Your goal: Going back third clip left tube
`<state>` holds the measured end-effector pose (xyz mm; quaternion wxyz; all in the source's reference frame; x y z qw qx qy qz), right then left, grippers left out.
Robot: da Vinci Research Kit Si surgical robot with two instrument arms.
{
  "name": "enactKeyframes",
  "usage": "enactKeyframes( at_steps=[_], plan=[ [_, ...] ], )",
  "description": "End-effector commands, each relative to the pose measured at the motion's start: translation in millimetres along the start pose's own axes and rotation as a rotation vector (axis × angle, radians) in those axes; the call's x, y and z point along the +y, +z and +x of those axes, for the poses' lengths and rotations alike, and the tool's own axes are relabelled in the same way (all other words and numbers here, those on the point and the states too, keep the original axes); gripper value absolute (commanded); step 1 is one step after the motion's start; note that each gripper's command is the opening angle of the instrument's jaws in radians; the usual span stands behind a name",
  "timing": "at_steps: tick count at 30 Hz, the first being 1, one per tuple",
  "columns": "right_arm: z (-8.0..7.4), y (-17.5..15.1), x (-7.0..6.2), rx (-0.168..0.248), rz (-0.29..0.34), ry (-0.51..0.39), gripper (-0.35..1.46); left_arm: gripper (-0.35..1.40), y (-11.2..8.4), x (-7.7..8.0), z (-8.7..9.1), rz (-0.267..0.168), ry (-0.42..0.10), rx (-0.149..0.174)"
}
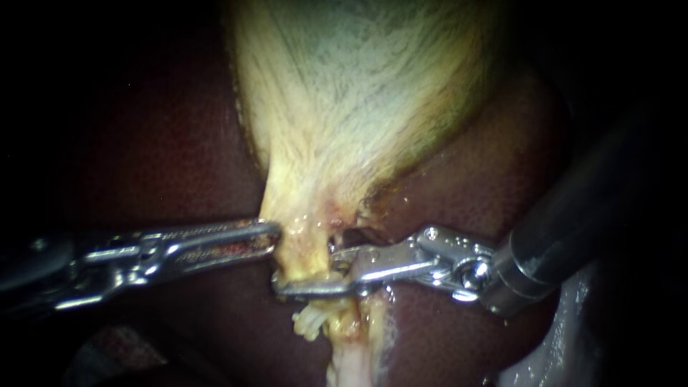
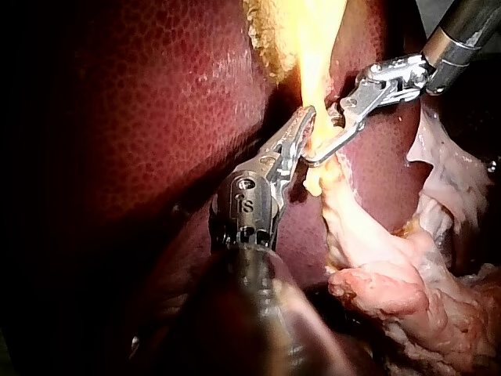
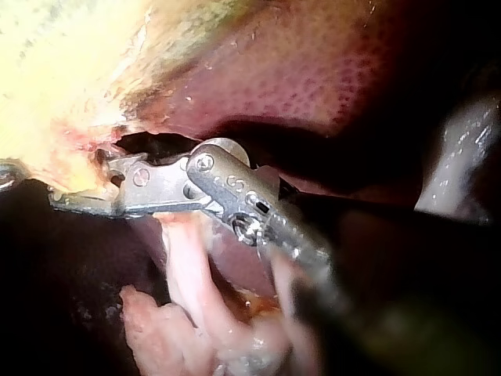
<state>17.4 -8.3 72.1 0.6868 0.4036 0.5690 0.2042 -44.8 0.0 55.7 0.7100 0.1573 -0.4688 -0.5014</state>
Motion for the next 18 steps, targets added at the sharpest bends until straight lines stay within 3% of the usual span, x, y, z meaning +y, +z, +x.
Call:
enactKeyframes(
  at_steps=[1,15,18],
  plan=[
    [0.1,0.1,0.0,0.0,0.0,0.0,-0.35,-0.35,-0.1,0.0,0.0,0.001,0.0,0.0],
    [0.1,0.1,-0.2,-0.001,0.001,0.0,-0.29,-0.35,0.1,0.2,0.0,0.001,-0.018,0.001],
    [-0.1,0.3,-0.2,-0.001,0.0,-0.001,-0.03,-0.35,-0.2,0.2,0.0,0.002,-0.017,0.001]
  ],
)
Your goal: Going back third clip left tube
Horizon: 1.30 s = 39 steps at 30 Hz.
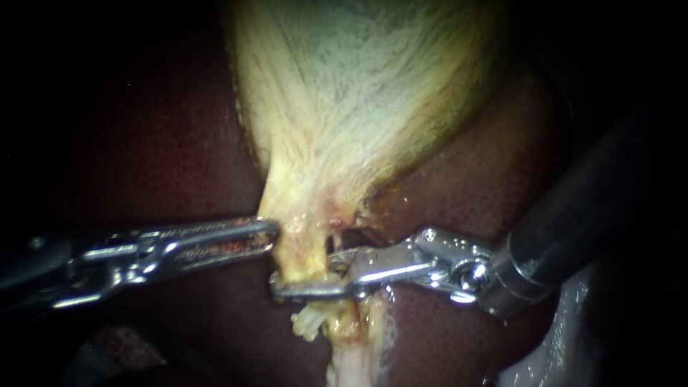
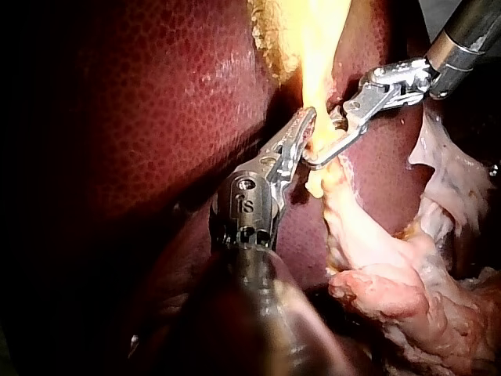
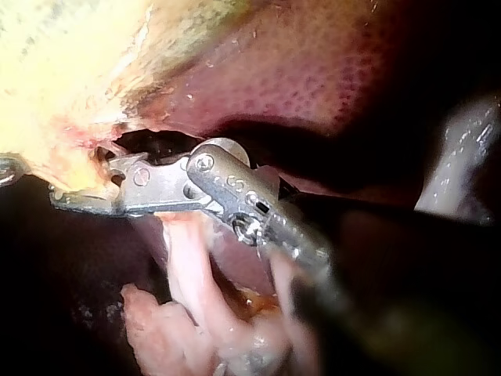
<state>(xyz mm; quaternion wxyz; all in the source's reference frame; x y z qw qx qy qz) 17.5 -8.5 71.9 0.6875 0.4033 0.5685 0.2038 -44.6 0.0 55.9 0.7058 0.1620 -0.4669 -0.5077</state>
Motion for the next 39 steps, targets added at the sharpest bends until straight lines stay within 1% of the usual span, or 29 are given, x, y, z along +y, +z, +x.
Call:
enactKeyframes(
  at_steps=[1,3,5,7,8,10,19,22,25,30,35,39],
  plan=[
    [-0.2,0.1,0.1,0.0,0.001,-0.001,0.06,-0.35,-0.1,-0.1,-0.1,0.001,0.001,0.0],
    [-0.4,0.3,0.1,0.0,0.001,-0.003,0.18,-0.35,0.1,-0.1,-0.1,0.001,0.0,-0.001],
    [-0.5,0.6,0.2,-0.002,0.0,-0.015,0.37,-0.35,0.1,-0.2,-0.1,0.0,0.0,-0.001],
    [-0.4,0.8,0.3,-0.003,-0.002,-0.033,0.44,-0.35,0.0,-0.2,-0.1,0.001,0.001,-0.001],
    [-0.3,1.0,0.3,-0.004,-0.003,-0.056,0.48,-0.35,0.0,-0.2,-0.1,0.001,0.001,-0.001],
    [-0.3,1.2,0.3,-0.006,-0.003,-0.08,0.51,-0.35,0.0,-0.2,-0.1,0.001,0.001,-0.001],
    [-0.2,0.8,0.5,-0.013,-0.003,-0.161,0.58,-0.35,-0.3,-0.5,-0.1,0.0,0.0,-0.001],
    [-0.3,0.5,0.5,-0.008,-0.02,-0.162,0.59,-0.35,-0.4,-0.5,-0.1,0.0,0.0,-0.001],
    [-0.5,0.0,0.5,-0.008,-0.021,-0.162,0.6,-0.35,-0.4,-0.6,-0.1,0.0,0.001,-0.001],
    [-1.0,-1.5,-0.1,-0.009,-0.018,-0.17,0.6,-0.35,-0.4,-0.6,-0.1,0.001,0.001,-0.001],
    [-1.7,-3.9,-0.9,-0.01,-0.017,-0.172,0.6,-0.35,-0.4,-0.6,0.0,0.0,0.001,-0.001],
    [-1.5,-6.1,-1.7,-0.004,-0.028,-0.169,0.6,-0.35,-0.4,-0.5,0.0,0.0,0.001,-0.001]
  ],
)
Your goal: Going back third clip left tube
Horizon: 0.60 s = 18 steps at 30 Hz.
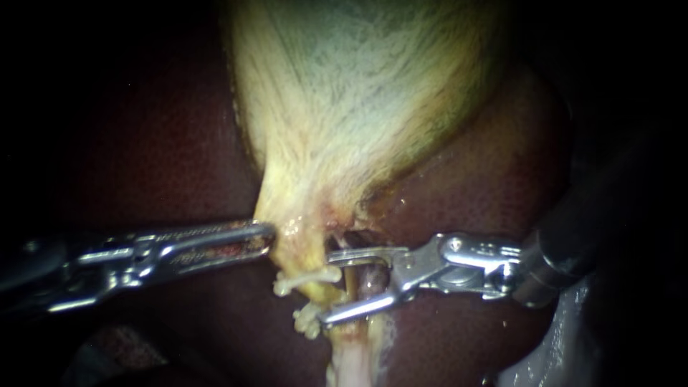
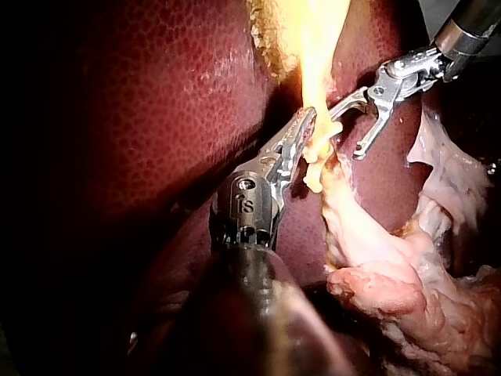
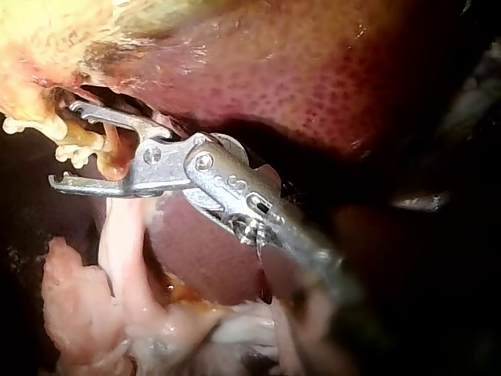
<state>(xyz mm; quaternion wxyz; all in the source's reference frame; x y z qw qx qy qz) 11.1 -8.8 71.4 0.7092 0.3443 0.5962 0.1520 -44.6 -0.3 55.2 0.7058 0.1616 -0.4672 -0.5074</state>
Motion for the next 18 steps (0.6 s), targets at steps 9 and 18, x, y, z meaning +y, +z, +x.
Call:
enactKeyframes(
  at_steps=[9,18],
  plan=[
    [2.6,-5.5,-0.7,-0.015,-0.034,-0.1,0.6,-0.35,0.2,0.2,0.1,0.001,0.001,0.0],
    [4.4,-9.3,-0.9,-0.04,-0.059,-0.17,0.6,-0.35,0.4,0.6,0.1,0.001,0.001,0.0]
  ],
)
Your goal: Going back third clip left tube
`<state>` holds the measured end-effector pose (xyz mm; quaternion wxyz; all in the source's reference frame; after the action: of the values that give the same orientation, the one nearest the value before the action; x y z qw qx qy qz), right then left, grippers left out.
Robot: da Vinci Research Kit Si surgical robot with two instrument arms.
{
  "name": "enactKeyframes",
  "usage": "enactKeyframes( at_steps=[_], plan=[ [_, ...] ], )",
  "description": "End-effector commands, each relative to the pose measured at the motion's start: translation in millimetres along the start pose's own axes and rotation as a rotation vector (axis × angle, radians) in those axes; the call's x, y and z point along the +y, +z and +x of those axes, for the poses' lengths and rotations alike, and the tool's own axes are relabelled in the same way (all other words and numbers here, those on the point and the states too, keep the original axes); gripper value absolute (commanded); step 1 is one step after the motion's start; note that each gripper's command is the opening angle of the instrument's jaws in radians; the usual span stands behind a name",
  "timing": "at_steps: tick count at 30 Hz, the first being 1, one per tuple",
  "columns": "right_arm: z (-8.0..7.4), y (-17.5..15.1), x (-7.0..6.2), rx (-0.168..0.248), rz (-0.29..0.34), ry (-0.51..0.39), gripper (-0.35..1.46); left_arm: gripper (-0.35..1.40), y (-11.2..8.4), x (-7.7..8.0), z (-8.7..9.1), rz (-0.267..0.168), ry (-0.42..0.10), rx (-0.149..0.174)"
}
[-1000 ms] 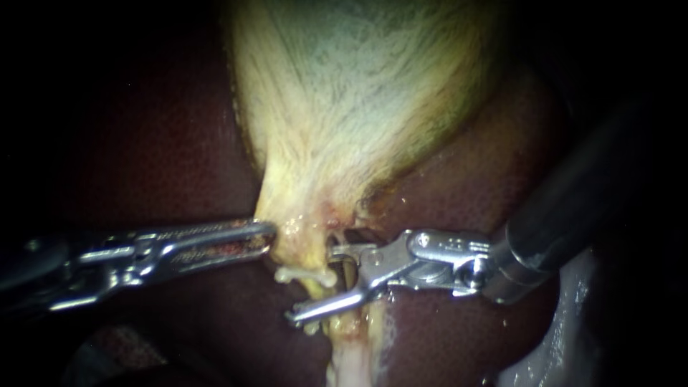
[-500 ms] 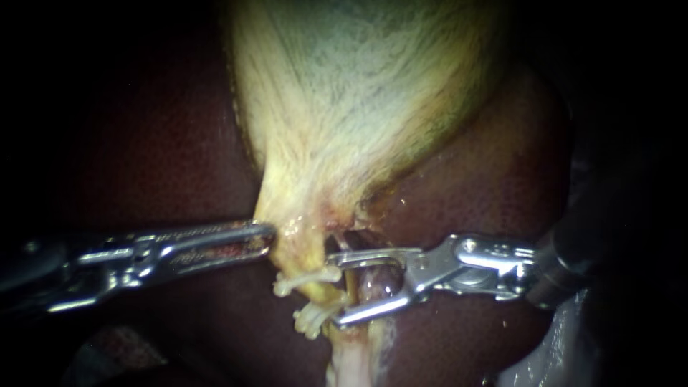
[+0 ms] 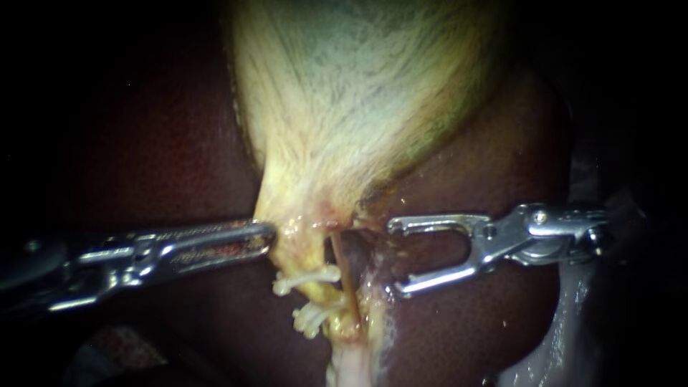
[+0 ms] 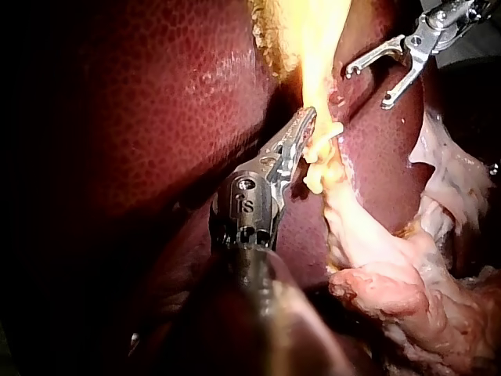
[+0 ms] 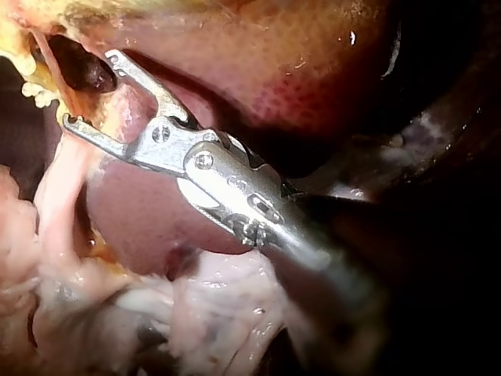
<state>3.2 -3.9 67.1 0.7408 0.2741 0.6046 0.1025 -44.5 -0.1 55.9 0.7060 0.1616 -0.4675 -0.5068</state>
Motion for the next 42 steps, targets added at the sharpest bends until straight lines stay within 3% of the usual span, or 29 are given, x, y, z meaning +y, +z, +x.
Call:
enactKeyframes(
  at_steps=[1,9,13,23,42],
  plan=[
    [0.0,-0.2,0.1,-0.002,0.001,-0.006,0.6,-0.35,0.0,0.1,0.0,0.001,0.0,0.0],
    [0.1,-0.2,0.1,-0.002,0.001,-0.006,0.6,-0.35,1.1,0.7,0.2,-0.002,0.0,-0.002],
    [0.0,-0.2,0.1,-0.002,0.001,-0.006,0.6,-0.35,2.9,1.0,0.4,-0.007,0.0,-0.008],
    [0.1,-0.1,0.0,-0.001,0.001,-0.006,0.6,-0.35,7.1,1.2,1.0,-0.014,0.004,0.013],
    [0.1,-0.1,0.0,-0.001,0.001,-0.007,0.6,-0.35,7.1,1.2,1.1,-0.012,0.005,0.017]
  ],
)
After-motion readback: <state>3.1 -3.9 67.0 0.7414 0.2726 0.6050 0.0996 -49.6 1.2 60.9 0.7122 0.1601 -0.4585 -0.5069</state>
